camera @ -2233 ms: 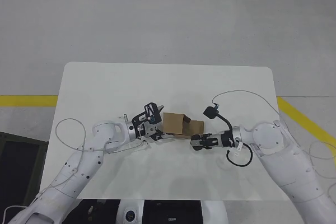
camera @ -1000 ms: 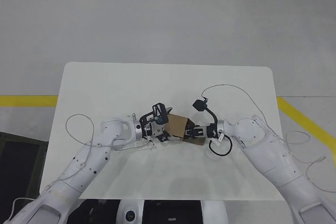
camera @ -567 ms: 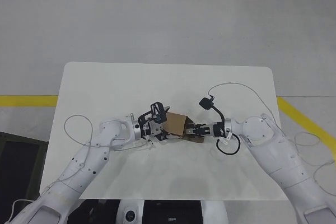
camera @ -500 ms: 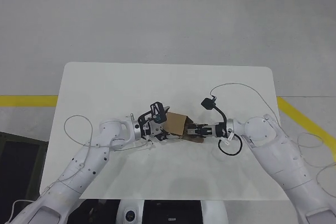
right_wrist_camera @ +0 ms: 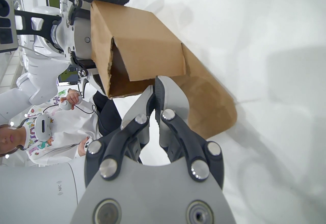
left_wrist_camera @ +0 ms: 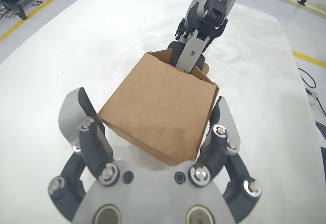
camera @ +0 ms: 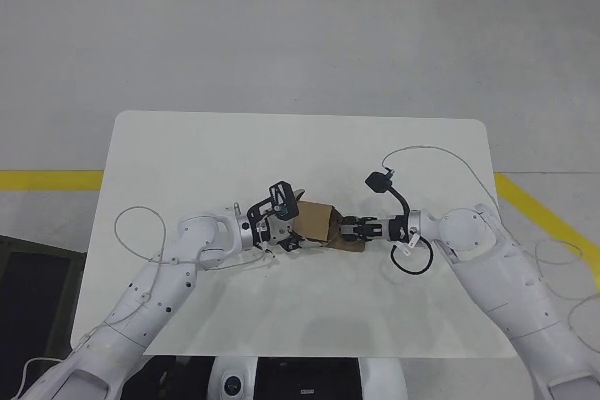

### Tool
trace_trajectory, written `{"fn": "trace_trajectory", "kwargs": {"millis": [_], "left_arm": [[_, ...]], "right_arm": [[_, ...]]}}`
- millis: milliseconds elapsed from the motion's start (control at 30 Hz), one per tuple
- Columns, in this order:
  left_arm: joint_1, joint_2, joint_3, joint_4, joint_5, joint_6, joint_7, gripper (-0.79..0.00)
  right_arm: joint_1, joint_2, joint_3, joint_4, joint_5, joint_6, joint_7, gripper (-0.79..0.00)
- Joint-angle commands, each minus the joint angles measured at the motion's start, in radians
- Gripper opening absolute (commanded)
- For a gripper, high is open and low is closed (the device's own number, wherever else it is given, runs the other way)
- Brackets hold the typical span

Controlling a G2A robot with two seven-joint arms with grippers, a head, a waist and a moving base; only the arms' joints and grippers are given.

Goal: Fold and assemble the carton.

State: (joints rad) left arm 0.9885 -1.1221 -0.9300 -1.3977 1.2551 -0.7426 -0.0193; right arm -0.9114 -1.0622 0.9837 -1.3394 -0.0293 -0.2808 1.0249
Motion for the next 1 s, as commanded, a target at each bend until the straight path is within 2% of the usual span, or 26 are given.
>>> {"fn": "trace_trajectory", "kwargs": {"millis": [0, 533, 967], "left_arm": [[0.001, -0.001, 0.000, 0.002, 0.000, -0.001, 0.001, 0.000], [-0.001, -0.007, 0.001, 0.006, 0.011, -0.009, 0.005, 0.000], [0.000, -0.012, 0.007, 0.006, 0.013, -0.019, 0.001, 0.000]], "right_arm": [[0.006, -0.004, -0.011, 0.008, 0.005, -0.008, -0.001, -0.785], [0.060, -0.048, -0.105, 0.089, 0.064, -0.063, -0.031, -0.785], [0.079, -0.072, -0.140, 0.132, 0.079, -0.096, -0.068, -0.785]]}}
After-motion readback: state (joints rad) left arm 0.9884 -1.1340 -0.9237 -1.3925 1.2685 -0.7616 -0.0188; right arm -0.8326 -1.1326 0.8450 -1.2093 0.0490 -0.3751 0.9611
